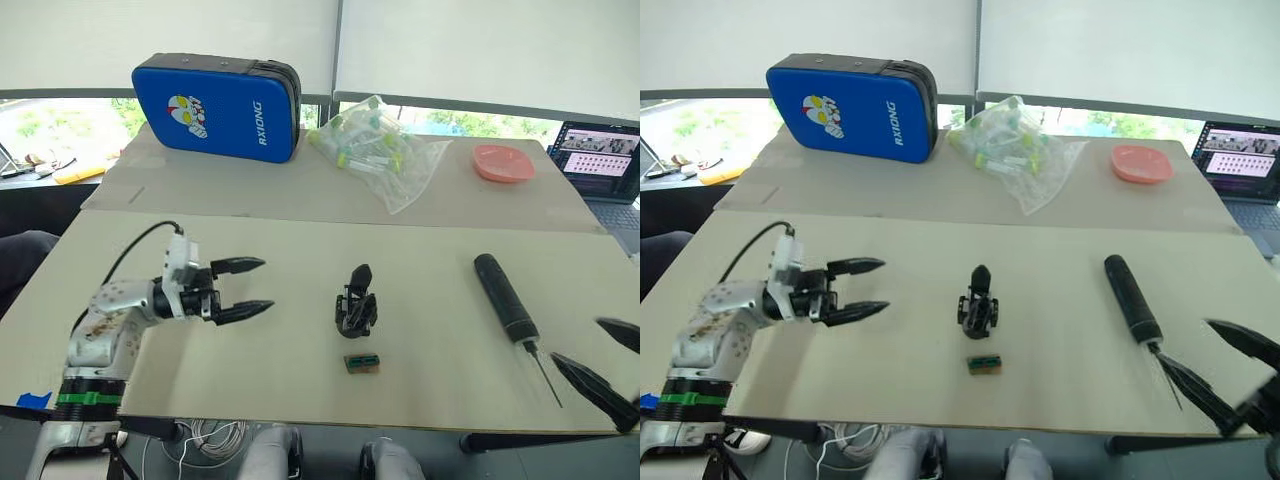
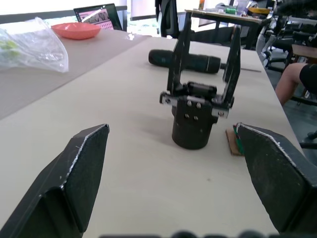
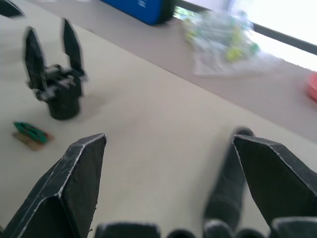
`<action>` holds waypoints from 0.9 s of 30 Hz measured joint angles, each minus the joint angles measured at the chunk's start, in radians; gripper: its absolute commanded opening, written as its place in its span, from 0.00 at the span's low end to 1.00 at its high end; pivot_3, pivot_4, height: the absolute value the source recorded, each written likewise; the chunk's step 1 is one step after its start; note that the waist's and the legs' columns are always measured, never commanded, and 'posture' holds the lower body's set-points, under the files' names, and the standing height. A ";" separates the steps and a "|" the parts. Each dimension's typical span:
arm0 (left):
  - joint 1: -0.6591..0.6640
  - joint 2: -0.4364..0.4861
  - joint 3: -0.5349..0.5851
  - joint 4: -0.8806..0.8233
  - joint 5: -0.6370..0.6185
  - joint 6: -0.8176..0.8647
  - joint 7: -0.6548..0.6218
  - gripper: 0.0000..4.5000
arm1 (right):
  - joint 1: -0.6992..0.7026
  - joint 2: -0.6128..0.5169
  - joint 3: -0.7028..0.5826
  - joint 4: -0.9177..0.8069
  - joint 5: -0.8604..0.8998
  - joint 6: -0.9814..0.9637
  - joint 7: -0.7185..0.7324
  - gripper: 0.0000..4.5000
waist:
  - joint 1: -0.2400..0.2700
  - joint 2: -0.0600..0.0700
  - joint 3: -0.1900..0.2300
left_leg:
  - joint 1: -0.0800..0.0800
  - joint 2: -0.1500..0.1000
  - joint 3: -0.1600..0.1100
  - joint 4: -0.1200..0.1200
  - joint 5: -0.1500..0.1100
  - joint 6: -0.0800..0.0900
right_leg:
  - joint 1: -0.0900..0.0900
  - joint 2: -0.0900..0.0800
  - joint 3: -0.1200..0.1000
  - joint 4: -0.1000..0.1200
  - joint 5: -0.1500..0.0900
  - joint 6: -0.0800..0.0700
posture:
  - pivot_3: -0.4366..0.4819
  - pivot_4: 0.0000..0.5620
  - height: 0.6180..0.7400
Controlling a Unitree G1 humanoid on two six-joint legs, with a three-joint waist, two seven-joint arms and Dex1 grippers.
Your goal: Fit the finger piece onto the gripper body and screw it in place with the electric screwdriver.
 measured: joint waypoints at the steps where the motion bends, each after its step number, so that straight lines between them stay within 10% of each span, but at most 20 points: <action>1: -0.008 0.004 0.008 -0.010 -0.009 0.014 0.005 0.97 | 0.016 0.019 -0.015 0.007 0.000 -0.006 -0.008 1.00 | -0.002 0.001 0.000 | 0.000 0.000 0.000 -0.001 0.000 0.000 | 0.000 0.000 0.001 0.000 0.000 0.000 | 0.48 0.27 1.00; 7: -0.067 -0.018 0.023 -0.080 -0.084 0.111 0.081 0.97 | 0.067 0.038 -0.031 0.005 0.037 0.033 -0.114 1.00 | -0.018 0.003 0.001 | 0.002 0.000 0.000 -0.002 0.000 -0.001 | 0.000 0.000 0.004 0.000 0.000 -0.001 | 0.48 0.27 1.00; 14: -0.099 -0.036 0.014 -0.140 -0.110 0.160 0.142 0.97 | -0.076 -0.324 0.077 0.038 0.043 0.324 -0.256 1.00 | -0.029 0.003 0.002 | 0.004 -0.001 0.002 -0.003 0.001 -0.001 | 0.000 0.001 0.006 0.000 0.004 -0.007 | 0.48 0.27 1.00; 21: -0.108 -0.046 -0.025 -0.177 -0.111 0.176 0.145 0.97 | -0.367 -0.682 0.397 0.231 0.022 0.649 -0.293 1.00 | -0.020 0.002 0.003 | 0.003 -0.003 0.001 -0.004 0.002 0.000 | 0.000 0.001 0.004 0.000 0.002 -0.008 | 0.48 0.27 1.00; 27: -0.109 -0.067 -0.062 -0.194 -0.095 0.151 0.139 0.97 | -0.770 -0.685 0.734 0.470 -0.075 0.701 -0.311 1.00 | -0.027 0.000 0.004 | 0.000 -0.006 0.002 -0.002 0.003 0.003 | 0.000 0.001 0.005 0.000 0.004 -0.006 | 0.48 0.27 1.00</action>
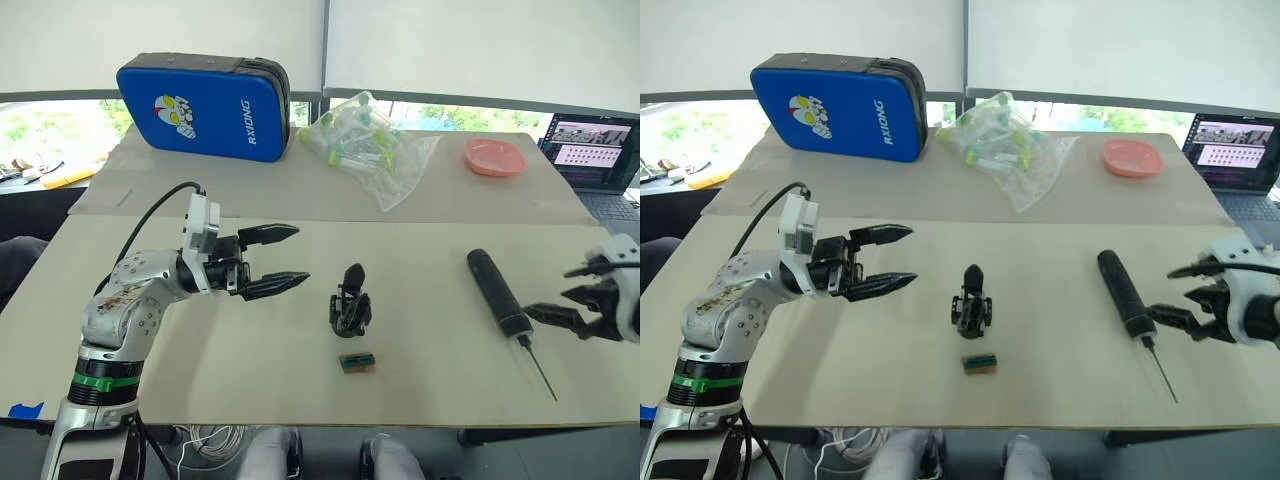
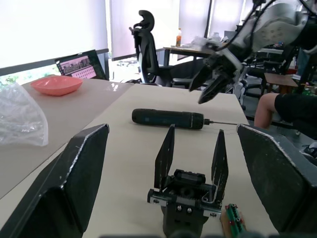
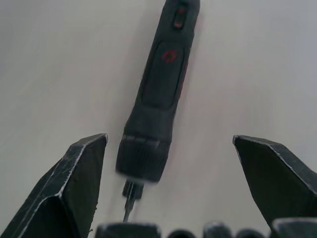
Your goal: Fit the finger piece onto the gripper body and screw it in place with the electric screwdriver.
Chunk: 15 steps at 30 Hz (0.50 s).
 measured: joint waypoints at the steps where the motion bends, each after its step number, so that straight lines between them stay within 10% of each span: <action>1: 0.000 -0.001 -0.003 -0.001 0.002 -0.002 -0.002 0.97 | -0.045 0.004 0.046 0.030 -0.020 0.001 0.004 1.00 | 0.001 0.000 0.000 | 0.000 0.000 0.000 0.000 0.000 0.000 | 0.000 0.000 0.000 0.000 0.000 0.000 | 0.48 0.27 1.00; 11: 0.001 -0.028 0.008 -0.012 -0.021 0.004 0.035 0.97 | -0.243 0.153 0.221 0.240 -0.119 0.031 0.045 1.00 | 0.001 0.000 0.000 | -0.004 -0.001 0.000 0.000 0.006 0.002 | 0.000 0.000 -0.001 0.002 0.006 0.010 | 0.48 0.27 1.00; 15: 0.001 -0.024 0.008 -0.012 -0.021 0.004 0.031 1.00 | -0.244 0.177 0.239 0.250 -0.149 0.036 0.062 0.75 | 0.001 0.000 0.000 | -0.004 -0.001 0.000 0.001 0.005 0.003 | 0.001 0.000 -0.002 0.002 0.006 0.010 | 0.48 0.27 1.00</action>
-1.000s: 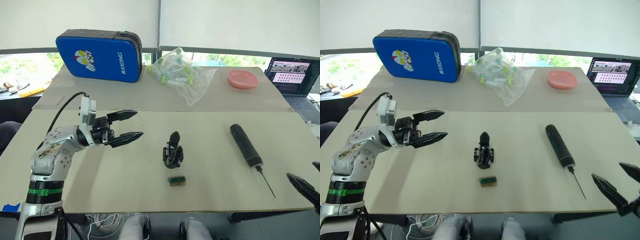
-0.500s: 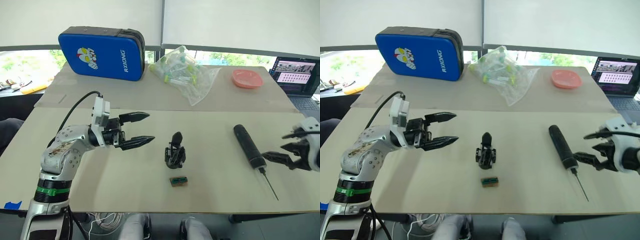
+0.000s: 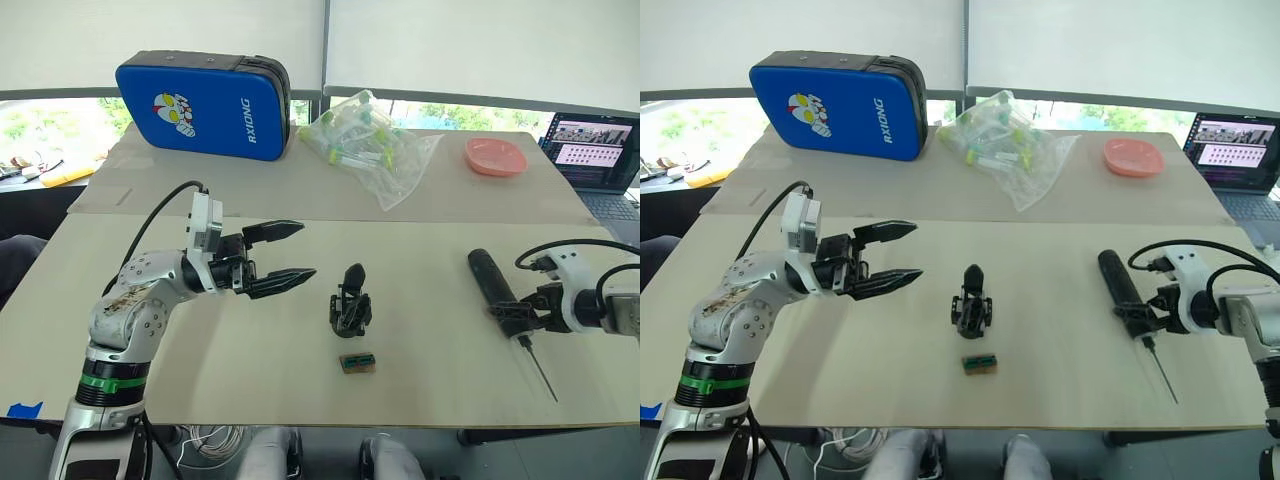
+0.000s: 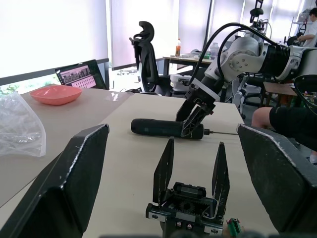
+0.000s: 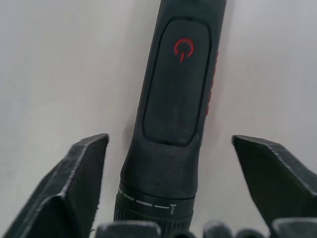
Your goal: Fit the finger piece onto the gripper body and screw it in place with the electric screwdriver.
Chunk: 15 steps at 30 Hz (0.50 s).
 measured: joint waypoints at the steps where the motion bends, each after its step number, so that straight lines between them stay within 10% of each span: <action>1: 0.000 0.000 0.000 0.000 0.000 0.000 -0.003 1.00 | 0.004 0.009 0.009 0.004 -0.008 -0.001 0.002 0.67 | 0.000 0.000 0.000 | 0.000 0.000 0.000 0.000 0.000 0.000 | 0.000 0.000 0.000 0.000 0.000 0.000 | 0.48 0.27 1.00; 5: 0.000 0.004 0.000 0.000 0.001 -0.001 -0.009 1.00 | 0.021 0.008 0.003 -0.003 -0.026 -0.011 0.020 0.43 | 0.001 0.000 0.000 | 0.000 0.000 0.000 0.001 0.000 0.000 | 0.001 0.000 0.000 0.000 0.000 0.000 | 0.48 0.27 1.00; 15: 0.040 0.056 -0.004 0.000 0.020 -0.023 -0.086 1.00 | 0.069 0.030 -0.082 -0.323 0.057 0.174 -0.012 0.43 | -0.008 0.002 0.001 | -0.001 0.002 0.000 0.001 0.000 -0.001 | -0.002 0.001 -0.001 0.003 0.000 0.000 | 0.48 0.27 1.00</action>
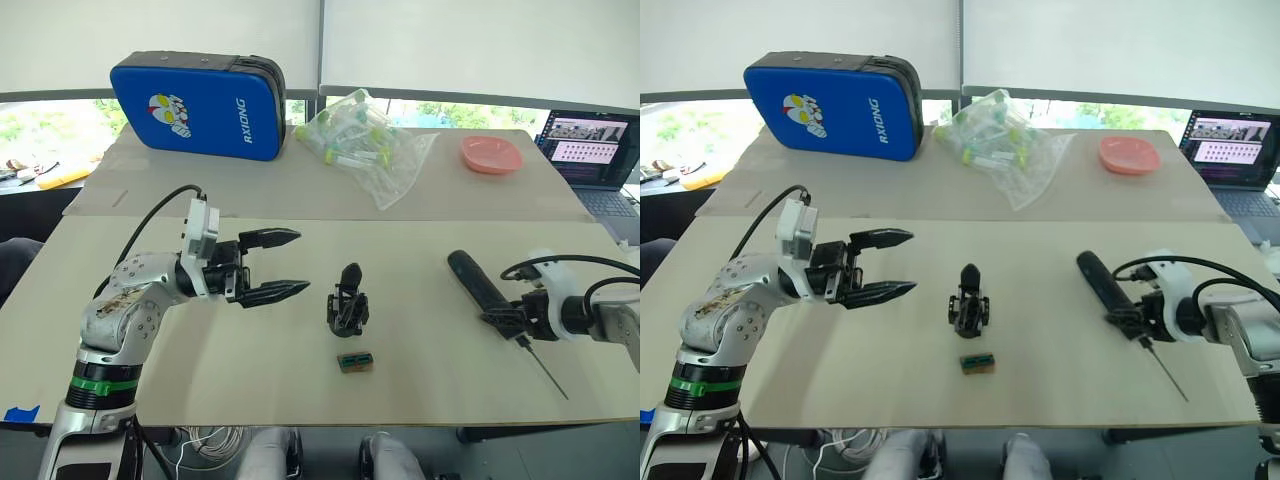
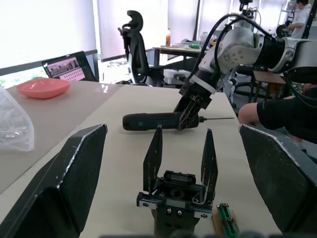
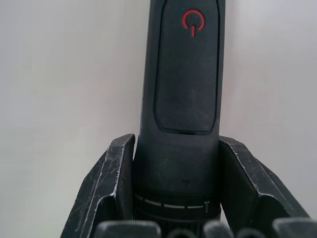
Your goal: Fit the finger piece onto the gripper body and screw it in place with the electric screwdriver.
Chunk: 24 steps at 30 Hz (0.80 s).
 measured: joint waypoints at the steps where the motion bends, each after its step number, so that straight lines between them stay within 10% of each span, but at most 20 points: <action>1: 0.008 0.007 -0.001 0.000 0.006 -0.009 -0.012 1.00 | -0.001 0.008 -0.011 -0.048 0.018 0.034 -0.013 0.43 | 0.000 0.000 0.000 | 0.000 0.001 0.000 0.000 0.000 0.000 | 0.000 0.000 -0.001 0.000 0.000 0.000 | 0.48 0.27 1.00; 12: 0.080 0.044 -0.009 0.001 0.063 -0.072 -0.078 1.00 | 0.095 0.103 0.034 -0.299 0.051 0.154 -0.163 0.43 | 0.016 0.001 0.001 | -0.001 -0.003 -0.001 0.004 -0.007 -0.004 | -0.001 -0.003 -0.002 -0.004 0.001 0.000 | 0.48 0.27 1.00; 18: 0.075 0.030 -0.012 0.001 0.069 -0.072 -0.051 1.00 | 0.086 0.080 0.047 -0.289 0.043 0.101 -0.143 0.97 | 0.013 0.001 0.001 | -0.001 -0.003 -0.001 0.004 -0.007 -0.003 | -0.001 -0.002 -0.002 -0.004 0.001 0.001 | 0.48 0.27 1.00; 24: 0.073 0.032 -0.012 -0.001 0.069 -0.072 -0.050 1.00 | 0.017 -0.019 0.039 -0.298 0.080 0.129 -0.081 0.99 | 0.007 0.001 0.001 | -0.001 -0.002 -0.001 0.004 -0.007 -0.003 | -0.001 -0.002 -0.002 -0.003 0.001 0.001 | 0.48 0.27 1.00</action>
